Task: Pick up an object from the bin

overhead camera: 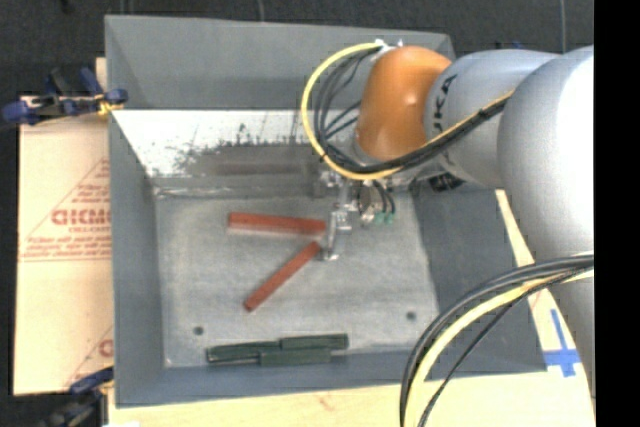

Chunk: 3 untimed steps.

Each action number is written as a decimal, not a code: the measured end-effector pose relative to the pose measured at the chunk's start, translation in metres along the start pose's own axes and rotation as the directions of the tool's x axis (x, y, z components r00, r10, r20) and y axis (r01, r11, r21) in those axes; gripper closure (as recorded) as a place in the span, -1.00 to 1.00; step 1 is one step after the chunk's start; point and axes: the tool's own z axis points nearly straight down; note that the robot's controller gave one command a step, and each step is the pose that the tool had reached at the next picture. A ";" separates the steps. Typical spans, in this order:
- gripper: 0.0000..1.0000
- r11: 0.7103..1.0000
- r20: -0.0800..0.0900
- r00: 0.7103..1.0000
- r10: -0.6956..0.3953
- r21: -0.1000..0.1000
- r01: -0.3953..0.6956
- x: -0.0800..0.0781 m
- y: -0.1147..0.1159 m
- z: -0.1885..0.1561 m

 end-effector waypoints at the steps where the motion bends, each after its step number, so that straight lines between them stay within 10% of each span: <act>1: 1.00 0.993 0.004 0.993 -0.114 0.002 0.114 0.003 0.040 0.005; 2: 1.00 0.993 0.004 0.993 -0.115 0.003 0.115 0.003 0.040 0.005; 3: 1.00 0.994 0.004 0.994 -0.106 0.002 0.106 -0.017 0.035 -0.142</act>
Offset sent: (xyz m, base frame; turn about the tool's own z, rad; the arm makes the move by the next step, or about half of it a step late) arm 0.0000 0.0000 0.0000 0.0000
